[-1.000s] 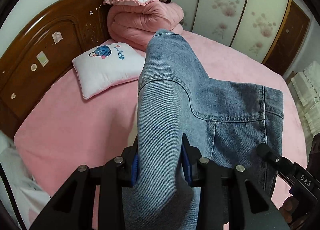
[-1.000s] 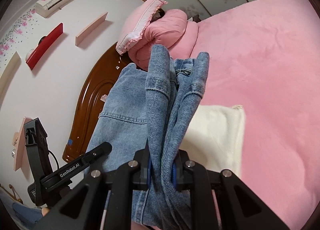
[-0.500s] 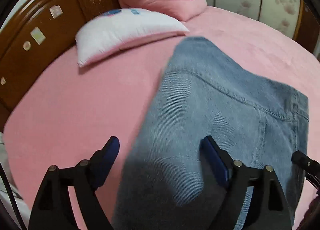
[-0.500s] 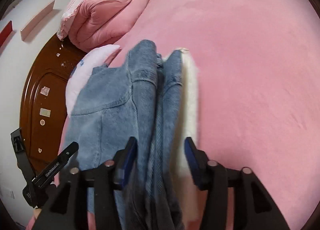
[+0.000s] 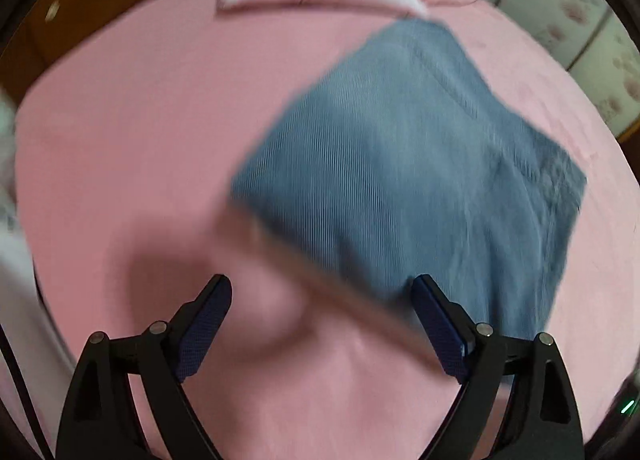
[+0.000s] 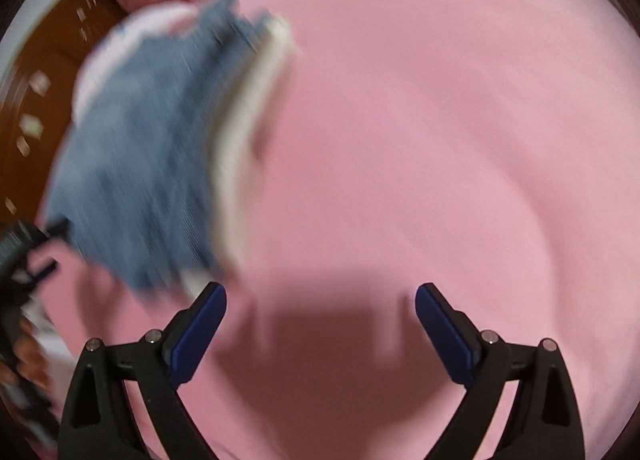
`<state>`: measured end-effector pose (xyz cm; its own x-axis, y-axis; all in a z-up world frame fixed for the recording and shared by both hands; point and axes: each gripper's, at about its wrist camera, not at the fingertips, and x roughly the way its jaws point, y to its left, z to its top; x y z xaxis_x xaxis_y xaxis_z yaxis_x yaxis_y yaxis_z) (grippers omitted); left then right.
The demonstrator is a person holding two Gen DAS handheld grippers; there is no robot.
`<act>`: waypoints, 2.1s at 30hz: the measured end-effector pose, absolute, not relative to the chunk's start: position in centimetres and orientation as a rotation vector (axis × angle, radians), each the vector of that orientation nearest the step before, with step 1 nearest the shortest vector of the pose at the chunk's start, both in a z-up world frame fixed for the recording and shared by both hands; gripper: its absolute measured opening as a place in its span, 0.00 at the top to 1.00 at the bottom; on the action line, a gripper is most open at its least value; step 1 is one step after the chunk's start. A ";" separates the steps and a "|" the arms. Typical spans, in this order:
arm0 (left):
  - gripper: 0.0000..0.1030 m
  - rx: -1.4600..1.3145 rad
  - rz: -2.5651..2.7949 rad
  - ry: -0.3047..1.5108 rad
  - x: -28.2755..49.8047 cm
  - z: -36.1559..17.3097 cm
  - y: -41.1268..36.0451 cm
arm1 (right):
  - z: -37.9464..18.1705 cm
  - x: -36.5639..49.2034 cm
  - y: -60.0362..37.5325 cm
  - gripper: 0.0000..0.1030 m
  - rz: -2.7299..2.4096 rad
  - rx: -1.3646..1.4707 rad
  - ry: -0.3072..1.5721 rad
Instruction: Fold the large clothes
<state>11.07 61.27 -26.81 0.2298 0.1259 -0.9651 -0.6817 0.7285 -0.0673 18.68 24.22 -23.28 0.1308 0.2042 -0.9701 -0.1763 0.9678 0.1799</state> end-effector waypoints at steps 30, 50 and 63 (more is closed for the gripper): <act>0.12 0.144 0.088 1.419 2.9 -15.6 3.2 | -8.2 -1.1 -20.0 0.04 -0.069 0.255 1.451; 0.12 0.038 0.029 1.199 -1.6 -6.1 -6.0 | 1.6 -3.6 -24.8 0.03 0.092 0.188 1.142; 0.01 -0.029 0.156 1.196 -4.5 -6.4 -2.8 | 1.8 -4.9 -21.1 0.01 0.154 0.080 1.132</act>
<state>-4.50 -2.79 -6.44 0.3567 0.1057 -0.9282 -0.1359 0.9889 0.0603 -4.90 -21.14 1.83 0.4155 0.1632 -0.8948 -0.0821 0.9865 0.1418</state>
